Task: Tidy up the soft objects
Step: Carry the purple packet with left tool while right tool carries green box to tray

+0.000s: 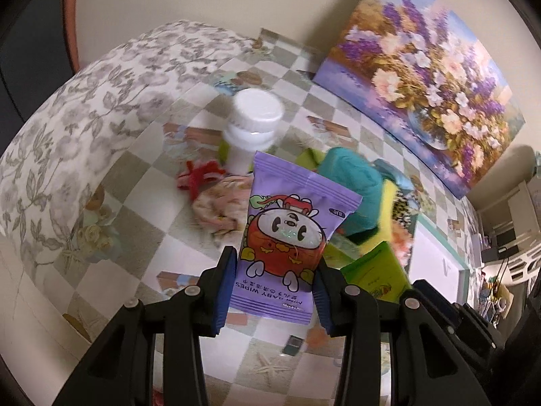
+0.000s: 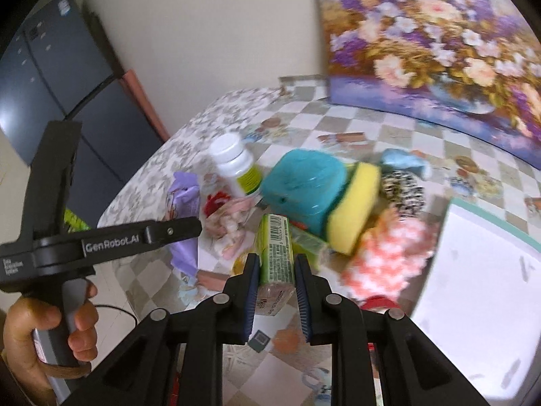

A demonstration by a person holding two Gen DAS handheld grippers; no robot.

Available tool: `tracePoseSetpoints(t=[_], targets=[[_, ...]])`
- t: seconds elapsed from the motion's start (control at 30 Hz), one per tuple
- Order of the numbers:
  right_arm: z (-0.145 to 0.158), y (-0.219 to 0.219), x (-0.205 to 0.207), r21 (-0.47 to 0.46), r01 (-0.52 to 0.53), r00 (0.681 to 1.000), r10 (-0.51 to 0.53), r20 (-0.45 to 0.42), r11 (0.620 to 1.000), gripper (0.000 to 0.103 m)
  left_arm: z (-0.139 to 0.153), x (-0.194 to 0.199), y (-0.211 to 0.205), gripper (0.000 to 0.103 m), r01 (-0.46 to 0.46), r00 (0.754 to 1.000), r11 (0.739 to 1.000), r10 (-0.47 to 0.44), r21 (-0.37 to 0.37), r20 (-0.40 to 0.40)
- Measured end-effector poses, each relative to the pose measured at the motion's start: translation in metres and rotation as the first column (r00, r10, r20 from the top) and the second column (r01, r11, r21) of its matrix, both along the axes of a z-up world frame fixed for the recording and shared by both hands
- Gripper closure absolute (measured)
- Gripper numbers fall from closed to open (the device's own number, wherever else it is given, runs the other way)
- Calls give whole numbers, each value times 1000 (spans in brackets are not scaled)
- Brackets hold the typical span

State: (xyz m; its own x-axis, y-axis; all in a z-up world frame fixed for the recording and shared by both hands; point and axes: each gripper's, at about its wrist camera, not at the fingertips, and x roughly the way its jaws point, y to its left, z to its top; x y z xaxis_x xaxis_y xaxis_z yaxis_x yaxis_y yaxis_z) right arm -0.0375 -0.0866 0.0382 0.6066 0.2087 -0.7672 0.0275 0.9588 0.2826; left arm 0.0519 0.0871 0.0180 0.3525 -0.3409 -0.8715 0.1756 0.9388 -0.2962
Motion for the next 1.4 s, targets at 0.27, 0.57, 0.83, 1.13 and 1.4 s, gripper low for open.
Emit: tracePoseSetpoints(t=[0.27, 0.57, 0.83, 1.13, 1.4], targets=[[22, -63, -23, 28, 189, 980, -190, 50, 982, 81, 33, -10, -55, 59, 114, 990, 993, -116, 23, 75], [26, -145, -58, 50, 443, 895, -445, 35, 895, 81, 51, -31, -130, 59, 239, 962, 970, -244, 54, 122], [16, -203, -87, 19, 612, 791, -612, -5, 790, 81, 32, -49, -197, 59, 338, 933, 935, -347, 103, 90], [-12, -253, -119, -62, 722, 683, -724, -95, 689, 80, 5, -71, -268, 59, 452, 884, 879, -464, 149, 53], [-42, -273, -131, -49, 758, 635, -753, -172, 650, 80, -33, -86, -307, 58, 544, 833, 822, -554, 168, 13]])
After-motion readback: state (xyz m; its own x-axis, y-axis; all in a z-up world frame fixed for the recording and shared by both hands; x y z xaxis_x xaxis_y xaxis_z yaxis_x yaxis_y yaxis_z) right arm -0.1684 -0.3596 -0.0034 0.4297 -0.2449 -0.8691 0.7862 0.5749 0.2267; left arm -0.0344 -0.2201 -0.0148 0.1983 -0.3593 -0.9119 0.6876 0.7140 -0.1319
